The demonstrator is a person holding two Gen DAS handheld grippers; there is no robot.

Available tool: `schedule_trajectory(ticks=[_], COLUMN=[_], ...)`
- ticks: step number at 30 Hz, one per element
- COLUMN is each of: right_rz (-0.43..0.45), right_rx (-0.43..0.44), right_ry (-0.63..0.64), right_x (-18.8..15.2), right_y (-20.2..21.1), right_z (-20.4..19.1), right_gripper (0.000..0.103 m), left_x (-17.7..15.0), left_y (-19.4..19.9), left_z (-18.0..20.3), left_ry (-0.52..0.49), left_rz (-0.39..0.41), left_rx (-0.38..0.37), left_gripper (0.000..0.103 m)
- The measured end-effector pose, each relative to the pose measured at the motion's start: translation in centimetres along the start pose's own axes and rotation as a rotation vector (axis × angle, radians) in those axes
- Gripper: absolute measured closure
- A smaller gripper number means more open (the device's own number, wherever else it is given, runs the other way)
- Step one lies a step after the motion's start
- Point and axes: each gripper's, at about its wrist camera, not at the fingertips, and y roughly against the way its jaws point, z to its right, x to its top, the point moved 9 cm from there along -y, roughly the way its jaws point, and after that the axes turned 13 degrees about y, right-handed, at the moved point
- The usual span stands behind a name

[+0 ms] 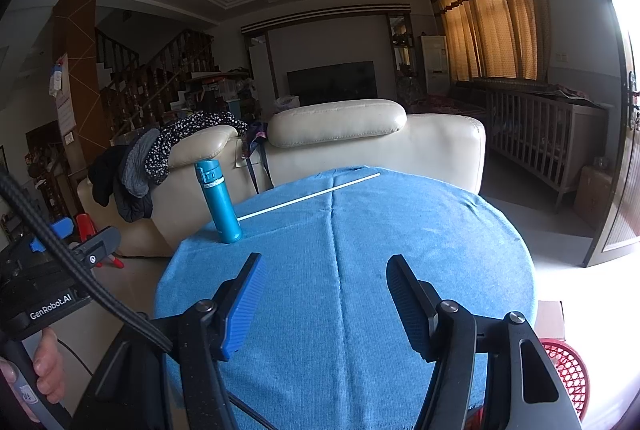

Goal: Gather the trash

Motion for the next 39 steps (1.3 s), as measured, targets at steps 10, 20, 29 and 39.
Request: schedule_trajectory(ticks=[10, 20, 29, 39], right_rz=[0.003, 0.002, 0.002, -0.001], right_rx=[-0.003, -0.003, -0.002, -0.002], right_ry=[0.003, 0.003, 0.004, 0.006], right_x=[0.29, 0.37, 0.39, 0.46], right_y=[0.18, 0.20, 0.19, 0.25], right_z=[0.11, 0.09, 0.11, 0.06], right_gripper=[0.037, 0.037, 0.037, 0.037], left_x=[0.01, 0.09, 0.06, -0.19], left_y=[-0.02, -0.03, -0.02, -0.24], left_z=[0.01, 0.19, 0.13, 0.00], left_ry=[0.002, 0.005, 0.010, 0.014], left_rz=[0.001, -0.002, -0.002, -0.006], left_rx=[0.000, 0.000, 0.002, 0.003], left_gripper=[0.011, 0.011, 0.011, 0.011])
